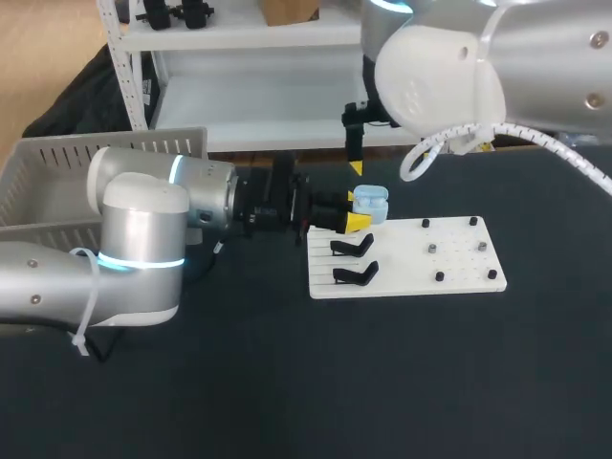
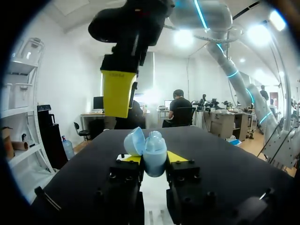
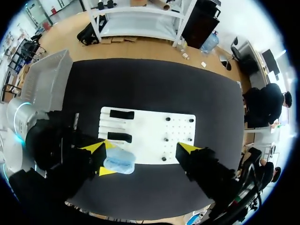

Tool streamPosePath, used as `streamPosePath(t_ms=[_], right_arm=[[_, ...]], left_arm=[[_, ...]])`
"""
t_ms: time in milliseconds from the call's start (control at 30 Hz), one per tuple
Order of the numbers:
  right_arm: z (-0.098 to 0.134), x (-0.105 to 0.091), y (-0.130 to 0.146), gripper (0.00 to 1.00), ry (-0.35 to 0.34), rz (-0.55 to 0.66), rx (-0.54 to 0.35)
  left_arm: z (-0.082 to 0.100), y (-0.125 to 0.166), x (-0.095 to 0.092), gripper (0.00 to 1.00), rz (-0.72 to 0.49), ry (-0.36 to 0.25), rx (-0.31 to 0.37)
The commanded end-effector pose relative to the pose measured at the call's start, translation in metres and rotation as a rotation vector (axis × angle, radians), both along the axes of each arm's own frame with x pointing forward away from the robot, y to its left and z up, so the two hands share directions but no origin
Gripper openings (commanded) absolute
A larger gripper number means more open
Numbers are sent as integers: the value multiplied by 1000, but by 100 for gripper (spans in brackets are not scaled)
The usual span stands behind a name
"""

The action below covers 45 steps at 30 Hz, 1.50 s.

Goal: Pick up each earbud case from the left stands, insert the matching earbuds, close the lid, and place the case in the box.

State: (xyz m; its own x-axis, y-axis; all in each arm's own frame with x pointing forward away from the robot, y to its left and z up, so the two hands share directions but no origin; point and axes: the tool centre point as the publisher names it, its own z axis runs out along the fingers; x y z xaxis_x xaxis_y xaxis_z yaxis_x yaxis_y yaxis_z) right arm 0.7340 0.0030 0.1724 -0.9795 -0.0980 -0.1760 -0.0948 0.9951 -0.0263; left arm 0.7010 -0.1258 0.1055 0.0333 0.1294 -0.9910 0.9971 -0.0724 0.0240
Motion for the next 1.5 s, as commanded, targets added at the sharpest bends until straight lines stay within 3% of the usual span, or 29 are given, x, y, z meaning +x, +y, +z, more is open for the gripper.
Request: streamPosePath(t_ms=[33,333,633,933,1067,1267,1500], right_arm=[[-7,14,-6,100,10,-25,-1],[-22,22,-16,100,42,-56,-6],[-36,1,-14,100,107,-29,-4],[-32,-24,-16,100,124,-9,-3],[-23,-27,-21,100,63,-22,12],[4,-33,-38,100,-92,-27,88],[22,-55,-47,100,-249,95,171]], left_arm=[[0,0,0,0,1,0,1],[0,0,0,0,1,0,1],[0,0,0,0,1,0,1],[0,0,0,0,1,0,1],[0,0,0,0,1,0,1],[0,0,0,0,1,0,1],[12,25,9,0,92,-10,-5]])
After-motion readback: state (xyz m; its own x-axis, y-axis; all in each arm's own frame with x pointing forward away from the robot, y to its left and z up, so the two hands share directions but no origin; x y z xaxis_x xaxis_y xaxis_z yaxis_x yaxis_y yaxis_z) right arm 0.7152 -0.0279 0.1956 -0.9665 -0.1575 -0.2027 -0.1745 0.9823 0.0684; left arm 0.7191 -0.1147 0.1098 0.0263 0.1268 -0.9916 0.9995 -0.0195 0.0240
